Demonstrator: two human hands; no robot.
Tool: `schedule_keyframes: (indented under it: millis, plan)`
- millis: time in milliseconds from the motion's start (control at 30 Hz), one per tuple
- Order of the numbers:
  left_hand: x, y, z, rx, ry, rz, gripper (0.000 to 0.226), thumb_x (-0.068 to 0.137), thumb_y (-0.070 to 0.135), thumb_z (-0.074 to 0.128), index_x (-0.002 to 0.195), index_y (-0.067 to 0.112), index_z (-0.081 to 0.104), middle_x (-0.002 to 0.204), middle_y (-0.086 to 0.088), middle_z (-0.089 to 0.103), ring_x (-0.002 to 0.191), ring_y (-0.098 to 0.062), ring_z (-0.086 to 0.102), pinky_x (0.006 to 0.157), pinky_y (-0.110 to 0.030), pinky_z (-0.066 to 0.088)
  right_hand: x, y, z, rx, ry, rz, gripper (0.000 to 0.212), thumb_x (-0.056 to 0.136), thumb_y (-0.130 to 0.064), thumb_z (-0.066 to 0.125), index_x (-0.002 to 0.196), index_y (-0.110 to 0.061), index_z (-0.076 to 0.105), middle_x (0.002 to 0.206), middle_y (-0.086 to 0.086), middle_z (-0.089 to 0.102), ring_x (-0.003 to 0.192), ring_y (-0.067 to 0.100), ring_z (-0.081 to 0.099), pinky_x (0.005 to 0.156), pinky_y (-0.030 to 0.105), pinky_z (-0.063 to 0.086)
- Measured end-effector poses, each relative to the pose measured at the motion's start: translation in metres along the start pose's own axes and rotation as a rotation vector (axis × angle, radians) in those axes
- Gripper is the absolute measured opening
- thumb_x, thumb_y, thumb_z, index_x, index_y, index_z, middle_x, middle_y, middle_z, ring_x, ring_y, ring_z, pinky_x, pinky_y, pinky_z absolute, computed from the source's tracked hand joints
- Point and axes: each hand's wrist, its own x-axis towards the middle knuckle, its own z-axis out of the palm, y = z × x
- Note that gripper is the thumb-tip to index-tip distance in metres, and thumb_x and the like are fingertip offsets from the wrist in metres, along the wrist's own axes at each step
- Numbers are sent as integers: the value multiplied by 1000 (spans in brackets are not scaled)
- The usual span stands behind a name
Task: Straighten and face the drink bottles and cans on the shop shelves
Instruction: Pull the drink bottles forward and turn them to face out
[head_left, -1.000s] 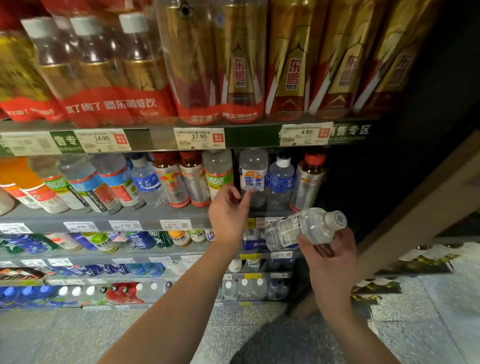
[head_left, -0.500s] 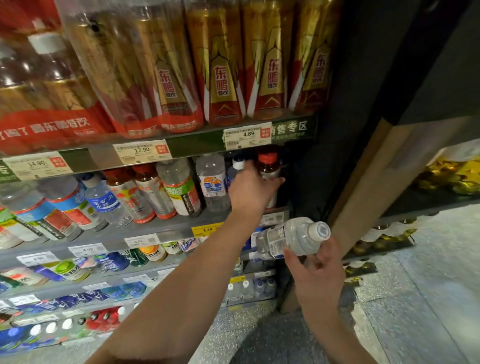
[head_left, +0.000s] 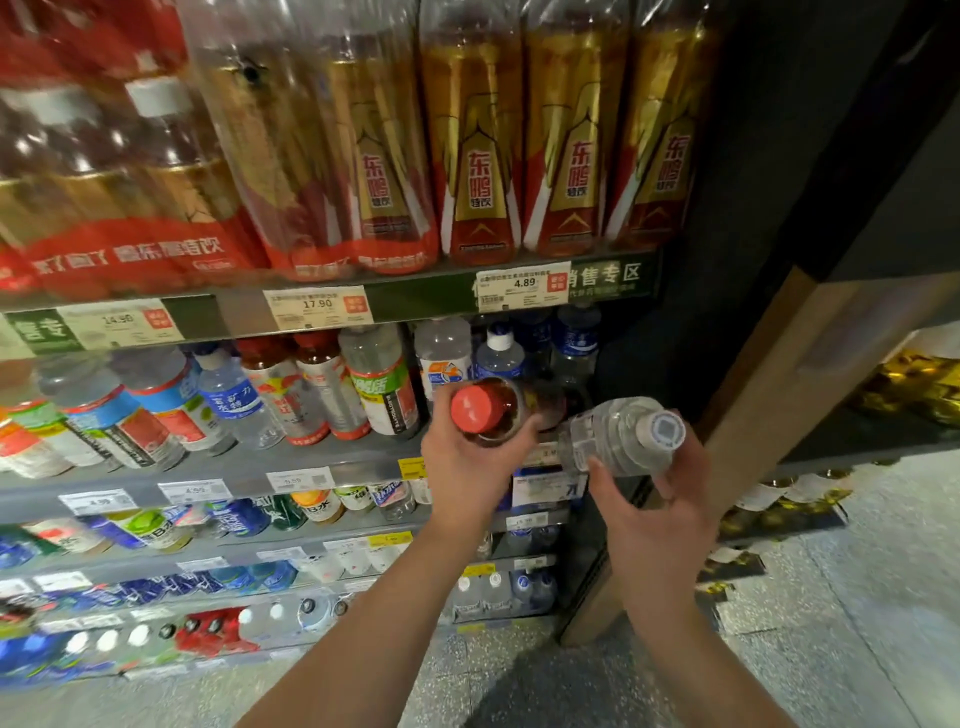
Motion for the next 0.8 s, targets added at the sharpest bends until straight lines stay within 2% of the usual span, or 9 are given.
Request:
schedule_keyframes:
  millis: [67, 200, 267, 333, 433, 500, 567, 667, 800]
  plan:
    - [0, 2, -17, -87, 78, -26, 57, 59, 56, 87, 104, 38, 56, 88, 19, 70, 84, 0, 68, 77, -11, 52, 7, -1, 7, 33, 3, -5, 73, 74, -55, 79, 138, -39, 49, 131, -20, 61, 124, -2, 57, 103, 28, 51]
    - [6, 6, -51, -143, 179, -45, 56, 60, 58, 85, 106, 43, 57, 90, 20, 69, 83, 0, 67, 81, -13, 54, 29, -11, 27, 66, -50, 78, 71, 72, -51, 81, 130, -63, 43, 122, -44, 56, 115, -21, 51, 92, 5, 43]
    - [10, 6, -63, -157, 194, -57, 54, 62, 52, 87, 106, 50, 56, 95, 23, 69, 88, 3, 67, 81, -9, 51, 42, -15, 40, -12, -54, 77, 70, 71, -47, 83, 125, -67, 42, 110, -54, 51, 103, -28, 50, 88, 2, 38]
    - [11, 3, -72, -153, 218, -80, 59, 64, 45, 89, 113, 43, 57, 98, 18, 70, 91, 4, 67, 81, -5, 48, 53, -12, 53, -43, -72, 83, 72, 73, -41, 84, 133, -52, 46, 110, -43, 56, 100, -17, 55, 88, 9, 39]
    - [8, -4, -82, -124, 245, -112, 67, 65, 43, 88, 122, 29, 56, 104, 13, 68, 93, 8, 64, 81, 0, 45, 64, -5, 64, -75, -126, 99, 72, 79, -33, 84, 142, -28, 49, 120, -11, 67, 102, -1, 60, 85, 13, 43]
    - [5, -10, -88, -114, 255, -124, 68, 67, 39, 89, 125, 23, 57, 104, 12, 69, 92, 10, 64, 79, 2, 44, 72, -2, 69, -101, -160, 62, 66, 82, -31, 81, 141, -23, 51, 116, -7, 70, 99, 3, 64, 82, 13, 46]
    - [4, -13, -92, -92, 269, -137, 69, 67, 37, 90, 126, 20, 58, 104, 13, 68, 91, 14, 62, 77, 4, 42, 83, -4, 75, -121, -201, 31, 54, 83, -27, 78, 133, -21, 57, 109, -4, 72, 97, 10, 67, 81, 21, 49]
    - [3, -16, -95, -70, 286, -141, 59, 68, 34, 90, 118, 26, 60, 99, 18, 67, 87, 17, 61, 75, 4, 40, 100, -9, 85, -194, -235, 19, 40, 81, -25, 79, 115, -13, 61, 104, 3, 72, 97, 22, 69, 77, 25, 47]
    - [2, -18, -99, -62, 295, -133, 51, 70, 27, 90, 113, 26, 61, 95, 16, 68, 84, 14, 62, 72, 2, 42, 102, -9, 91, -269, -260, 4, 53, 84, -31, 78, 126, -8, 56, 117, 13, 68, 108, 30, 65, 87, 39, 55]
